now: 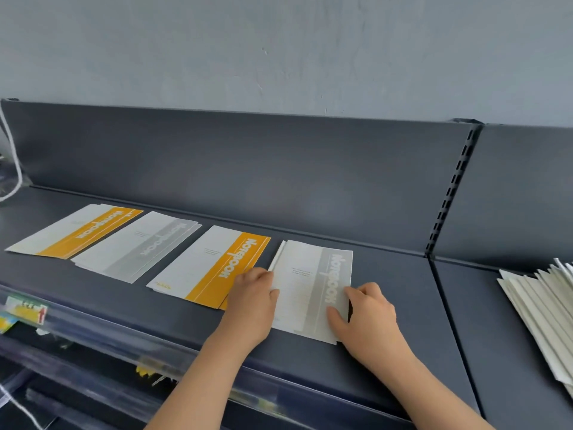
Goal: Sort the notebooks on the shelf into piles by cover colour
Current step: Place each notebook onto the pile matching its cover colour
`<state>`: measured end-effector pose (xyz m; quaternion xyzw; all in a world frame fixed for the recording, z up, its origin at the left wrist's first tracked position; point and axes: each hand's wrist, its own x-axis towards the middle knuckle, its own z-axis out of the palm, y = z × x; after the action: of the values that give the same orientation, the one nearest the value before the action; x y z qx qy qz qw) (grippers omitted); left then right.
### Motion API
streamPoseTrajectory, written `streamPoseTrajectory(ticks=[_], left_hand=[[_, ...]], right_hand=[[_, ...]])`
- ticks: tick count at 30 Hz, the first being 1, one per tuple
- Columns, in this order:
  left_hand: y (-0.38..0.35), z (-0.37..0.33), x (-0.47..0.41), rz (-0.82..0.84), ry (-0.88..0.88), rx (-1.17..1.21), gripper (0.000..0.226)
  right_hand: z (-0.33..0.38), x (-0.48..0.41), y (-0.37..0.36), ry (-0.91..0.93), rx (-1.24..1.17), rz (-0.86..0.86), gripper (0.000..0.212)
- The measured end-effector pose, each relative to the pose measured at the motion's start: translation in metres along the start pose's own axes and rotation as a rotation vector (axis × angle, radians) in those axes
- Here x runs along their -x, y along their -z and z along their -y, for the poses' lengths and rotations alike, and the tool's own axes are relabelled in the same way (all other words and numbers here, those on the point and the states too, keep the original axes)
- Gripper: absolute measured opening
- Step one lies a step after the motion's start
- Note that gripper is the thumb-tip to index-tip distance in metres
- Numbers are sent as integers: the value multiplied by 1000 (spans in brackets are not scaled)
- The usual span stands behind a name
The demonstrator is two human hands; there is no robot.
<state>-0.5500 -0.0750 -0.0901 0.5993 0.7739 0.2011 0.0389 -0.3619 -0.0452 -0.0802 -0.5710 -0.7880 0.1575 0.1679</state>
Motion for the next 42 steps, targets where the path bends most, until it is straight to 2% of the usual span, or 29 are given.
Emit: streamPoseTrajectory(ticks=[3,8,14,23,34,42], left_hand=[[4,-1,3,-36,-25,-15,36],[30,-10,20,-83,-130,85,42],[51,-37,35,-69,-287,153,43],[28,-104,58,23,-501,243,41],[-20,-252,92,105,-715,382,41],[-55,-391,123,143,-706,468,38]], right_hand=[[-1,4,6,30,12,-20,38],[0,24,23,45,-7,-162,42],[-8,55,39,-28,62,-312,46],[-49,127,76,-221,138,-433,46],[-167,203,150,-393,163,-511,45],[-295,241,219,-472,168,-519,43]])
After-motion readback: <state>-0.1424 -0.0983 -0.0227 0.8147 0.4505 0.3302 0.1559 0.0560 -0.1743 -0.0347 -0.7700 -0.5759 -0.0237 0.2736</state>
